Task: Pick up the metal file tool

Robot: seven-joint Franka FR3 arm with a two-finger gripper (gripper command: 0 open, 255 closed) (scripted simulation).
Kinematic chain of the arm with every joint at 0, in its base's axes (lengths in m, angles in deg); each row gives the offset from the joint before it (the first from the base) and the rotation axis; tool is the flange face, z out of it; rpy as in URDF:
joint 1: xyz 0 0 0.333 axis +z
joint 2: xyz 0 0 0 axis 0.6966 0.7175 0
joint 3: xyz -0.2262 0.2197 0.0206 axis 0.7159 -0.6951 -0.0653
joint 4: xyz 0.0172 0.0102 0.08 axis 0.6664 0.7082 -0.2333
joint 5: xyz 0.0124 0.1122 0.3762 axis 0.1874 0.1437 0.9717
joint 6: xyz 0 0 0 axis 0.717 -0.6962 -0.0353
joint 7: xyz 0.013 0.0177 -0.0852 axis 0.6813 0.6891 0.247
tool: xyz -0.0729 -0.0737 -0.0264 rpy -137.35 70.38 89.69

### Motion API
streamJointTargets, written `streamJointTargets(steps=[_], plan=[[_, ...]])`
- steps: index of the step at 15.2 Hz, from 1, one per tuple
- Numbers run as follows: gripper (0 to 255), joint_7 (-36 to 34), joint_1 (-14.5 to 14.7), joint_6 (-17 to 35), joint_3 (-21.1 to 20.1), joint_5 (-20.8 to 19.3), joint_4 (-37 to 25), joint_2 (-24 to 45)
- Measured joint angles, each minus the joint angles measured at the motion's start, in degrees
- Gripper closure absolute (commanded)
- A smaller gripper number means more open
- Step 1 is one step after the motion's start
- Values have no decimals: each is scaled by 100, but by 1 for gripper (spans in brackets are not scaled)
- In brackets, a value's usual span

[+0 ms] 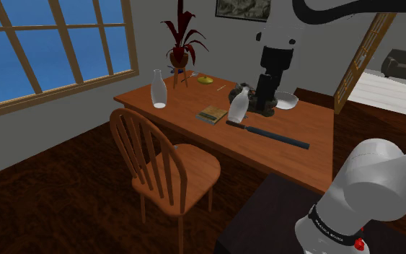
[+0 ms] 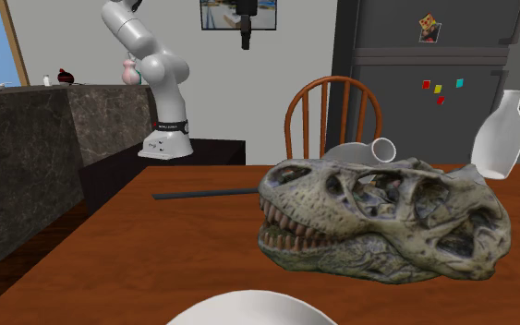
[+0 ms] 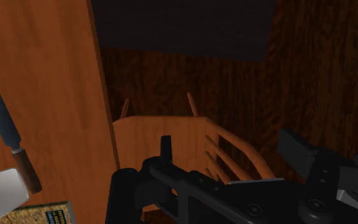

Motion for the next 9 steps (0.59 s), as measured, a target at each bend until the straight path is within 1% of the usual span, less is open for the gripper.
streamJointTargets(steps=[1,4,9], plan=[[0,0,0,0,0,0,0,0],[0,238,-70,272,181,-134,137,138],[0,797,-237,1022,608,-424,457,563]])
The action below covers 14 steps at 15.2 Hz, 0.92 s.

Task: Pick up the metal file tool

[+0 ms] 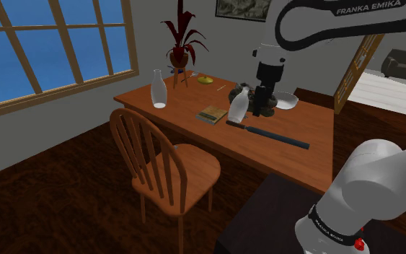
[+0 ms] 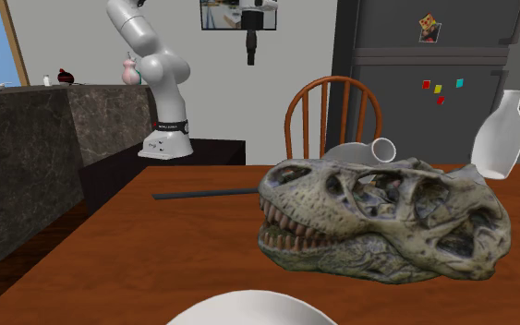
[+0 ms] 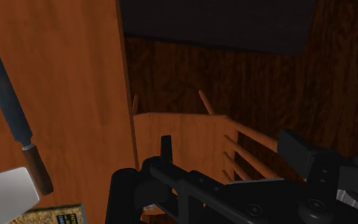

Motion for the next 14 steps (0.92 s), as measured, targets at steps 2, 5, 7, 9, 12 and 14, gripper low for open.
streamJointTargets(steps=[2,5,7,9,12,14], plan=[[0,271,-82,293,214,-124,-7,292],[0,614,-174,756,482,-256,46,692],[0,859,-226,1050,668,-317,-8,1025],[0,1086,-266,1395,838,-351,-18,1370],[0,1456,-308,1795,1088,-333,-227,1963],[0,1740,-341,2056,1261,-281,-383,2377]])
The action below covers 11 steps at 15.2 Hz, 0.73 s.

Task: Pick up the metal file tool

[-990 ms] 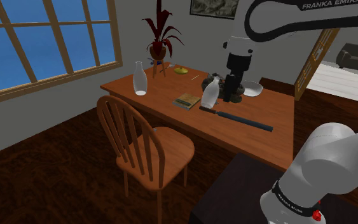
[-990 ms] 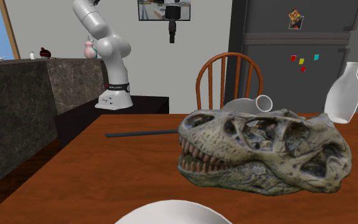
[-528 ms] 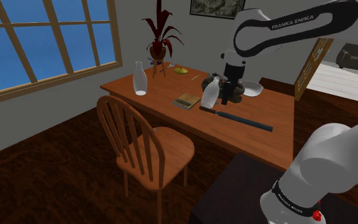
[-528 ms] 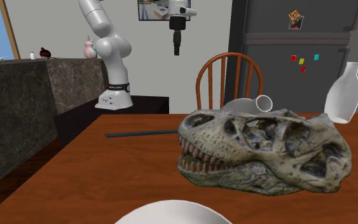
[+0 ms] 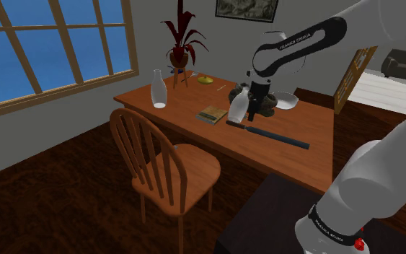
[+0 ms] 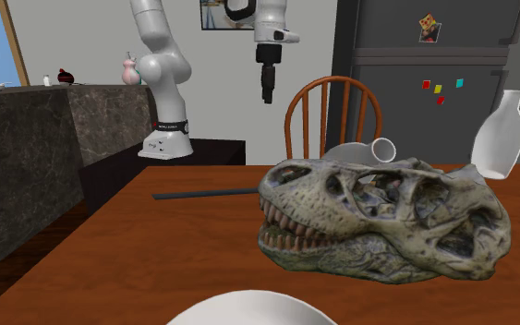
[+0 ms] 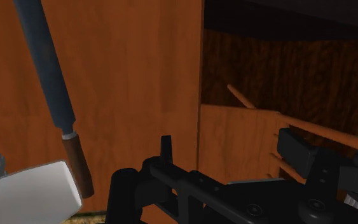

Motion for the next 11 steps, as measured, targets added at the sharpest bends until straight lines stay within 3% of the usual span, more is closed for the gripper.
streamJointTargets(steps=[4,11], plan=[[0,553,-64,445,266,201,-330,782],[0,1633,-324,995,477,909,-1283,2376]])
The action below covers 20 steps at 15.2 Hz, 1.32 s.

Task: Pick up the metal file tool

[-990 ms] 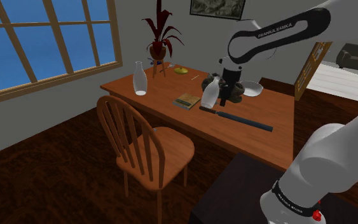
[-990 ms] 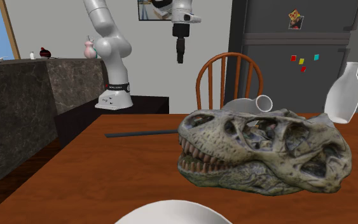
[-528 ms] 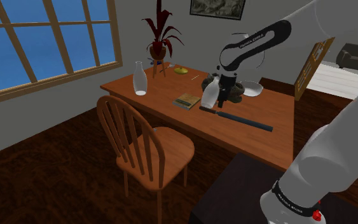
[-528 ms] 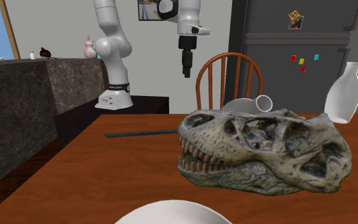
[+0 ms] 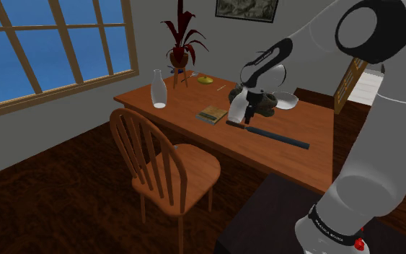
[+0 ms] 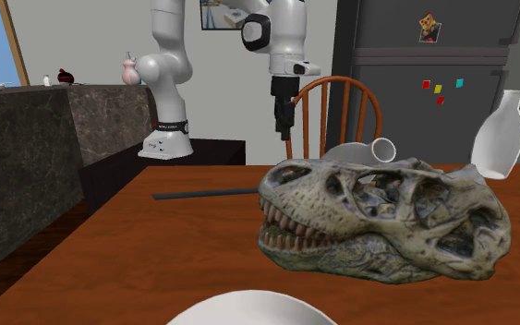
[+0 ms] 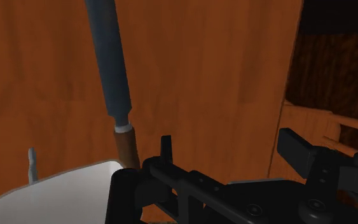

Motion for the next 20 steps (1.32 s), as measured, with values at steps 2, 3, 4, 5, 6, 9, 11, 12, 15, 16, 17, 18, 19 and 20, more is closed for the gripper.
streamJointTargets(steps=[2,3,4,5,6,9,11,12,15,16,17,18,19,20], plan=[[0,301,-144,63,-9,217,-355,455],[0,424,-213,77,-27,312,-541,666],[0,577,-310,105,-47,418,-733,902],[0,660,-370,116,-84,506,-928,1121],[0,779,-468,82,-118,594,-1198,1371],[0,1076,-737,141,-234,819,-1784,2041],[0,1136,-808,172,-283,886,-1971,2265],[0,1150,-823,210,-302,908,-1999,2333],[0,1198,-866,350,-351,974,-2025,2501],[0,1211,-881,398,-371,997,-2045,2571],[0,1224,-886,441,-379,1009,-2020,2591],[255,1225,-892,459,-390,1021,-2039,2629],[255,1228,-895,467,-395,1026,-2048,2645],[255,1230,-897,470,-397,1028,-2053,2652]])
